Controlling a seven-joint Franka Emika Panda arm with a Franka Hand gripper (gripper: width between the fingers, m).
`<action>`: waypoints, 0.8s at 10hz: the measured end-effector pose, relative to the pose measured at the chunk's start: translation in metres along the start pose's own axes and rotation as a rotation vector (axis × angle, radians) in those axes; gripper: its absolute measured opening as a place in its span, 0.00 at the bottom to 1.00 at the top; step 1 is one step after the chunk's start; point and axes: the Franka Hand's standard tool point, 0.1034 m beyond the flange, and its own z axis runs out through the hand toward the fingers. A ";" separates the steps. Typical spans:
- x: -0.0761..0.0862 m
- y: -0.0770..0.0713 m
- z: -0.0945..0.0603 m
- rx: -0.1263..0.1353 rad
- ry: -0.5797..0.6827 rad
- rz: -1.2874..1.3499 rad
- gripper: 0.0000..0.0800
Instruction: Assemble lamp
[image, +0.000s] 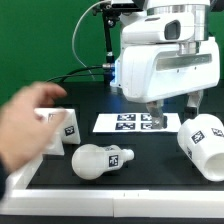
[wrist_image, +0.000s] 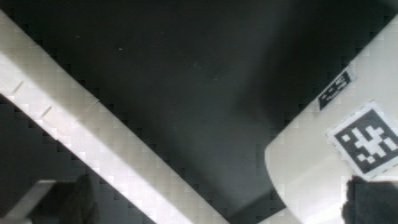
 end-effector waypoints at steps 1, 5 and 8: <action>-0.002 -0.002 0.001 0.001 -0.001 0.009 0.88; -0.002 -0.002 0.001 0.002 -0.001 0.009 0.88; 0.000 0.007 -0.016 0.038 -0.003 0.266 0.88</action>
Offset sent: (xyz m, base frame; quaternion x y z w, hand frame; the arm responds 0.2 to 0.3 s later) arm 0.0000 0.0000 0.0000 0.0000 0.0000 0.0000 1.0000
